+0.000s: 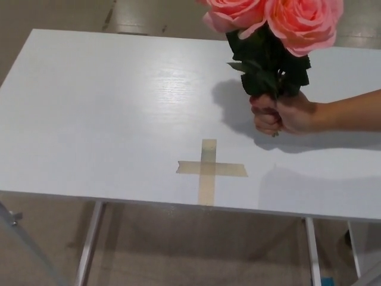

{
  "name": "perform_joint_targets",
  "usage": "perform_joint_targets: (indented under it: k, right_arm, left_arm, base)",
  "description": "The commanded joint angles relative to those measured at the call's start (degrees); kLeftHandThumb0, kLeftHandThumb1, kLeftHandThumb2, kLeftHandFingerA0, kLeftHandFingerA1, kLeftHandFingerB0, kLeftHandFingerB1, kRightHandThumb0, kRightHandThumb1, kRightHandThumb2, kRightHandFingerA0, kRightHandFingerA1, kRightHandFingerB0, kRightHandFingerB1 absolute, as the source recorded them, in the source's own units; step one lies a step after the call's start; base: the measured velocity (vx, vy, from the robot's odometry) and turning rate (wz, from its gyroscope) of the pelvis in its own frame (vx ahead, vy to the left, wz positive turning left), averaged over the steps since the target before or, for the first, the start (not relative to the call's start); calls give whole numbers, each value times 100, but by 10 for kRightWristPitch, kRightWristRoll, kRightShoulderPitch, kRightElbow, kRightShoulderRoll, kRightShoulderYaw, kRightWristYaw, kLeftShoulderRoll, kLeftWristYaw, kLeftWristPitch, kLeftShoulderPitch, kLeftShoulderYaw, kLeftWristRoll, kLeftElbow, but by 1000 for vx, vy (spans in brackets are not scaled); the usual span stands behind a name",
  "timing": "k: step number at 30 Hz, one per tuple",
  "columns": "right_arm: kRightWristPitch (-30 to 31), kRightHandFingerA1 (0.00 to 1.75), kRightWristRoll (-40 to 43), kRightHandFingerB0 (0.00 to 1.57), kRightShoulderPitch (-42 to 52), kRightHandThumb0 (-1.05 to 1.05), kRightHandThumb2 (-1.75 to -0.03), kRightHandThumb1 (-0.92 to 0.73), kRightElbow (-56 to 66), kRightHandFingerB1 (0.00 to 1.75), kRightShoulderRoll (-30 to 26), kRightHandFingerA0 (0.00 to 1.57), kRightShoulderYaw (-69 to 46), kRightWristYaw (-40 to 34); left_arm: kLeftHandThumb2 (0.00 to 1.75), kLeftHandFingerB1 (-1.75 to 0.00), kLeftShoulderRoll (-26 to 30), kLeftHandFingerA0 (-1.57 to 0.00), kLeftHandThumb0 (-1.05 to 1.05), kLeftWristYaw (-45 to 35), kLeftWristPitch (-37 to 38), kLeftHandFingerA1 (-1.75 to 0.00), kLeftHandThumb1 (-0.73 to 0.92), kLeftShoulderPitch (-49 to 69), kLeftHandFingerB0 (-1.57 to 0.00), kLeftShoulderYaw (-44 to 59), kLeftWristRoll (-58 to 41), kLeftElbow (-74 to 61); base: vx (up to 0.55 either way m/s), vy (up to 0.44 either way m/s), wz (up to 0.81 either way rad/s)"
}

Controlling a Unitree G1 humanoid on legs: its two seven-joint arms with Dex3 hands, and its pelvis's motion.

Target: Use the left hand to pick up the rose and passes it to a human.

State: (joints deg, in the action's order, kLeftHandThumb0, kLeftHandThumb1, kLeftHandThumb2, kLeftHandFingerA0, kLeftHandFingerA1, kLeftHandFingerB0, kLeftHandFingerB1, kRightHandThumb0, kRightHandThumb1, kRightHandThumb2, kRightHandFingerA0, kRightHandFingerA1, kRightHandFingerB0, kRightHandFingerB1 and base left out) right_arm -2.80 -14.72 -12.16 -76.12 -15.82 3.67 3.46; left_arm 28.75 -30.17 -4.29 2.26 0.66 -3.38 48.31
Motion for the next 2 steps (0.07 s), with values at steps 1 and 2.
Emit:
perform_joint_targets:
  k: [1, 2]
  right_arm:
    - [10, 43, 7, 48, -3, -36, -61, -70, -6, 38, 9, 64, -6, -9]
    - [10, 43, 7, 48, -3, -36, -61, -70, -6, 38, 9, 64, -6, -9]
  left_arm:
    - [56, -37, -15, -56, -45, 219, 120, -39, 50, -52, -53, -50, 111, 164]
    - [56, -37, -15, -56, -45, 219, 120, -39, 50, -52, -53, -50, 111, 164]
  base:
    - [0, 0, 0]
    - [0, 0, 0]
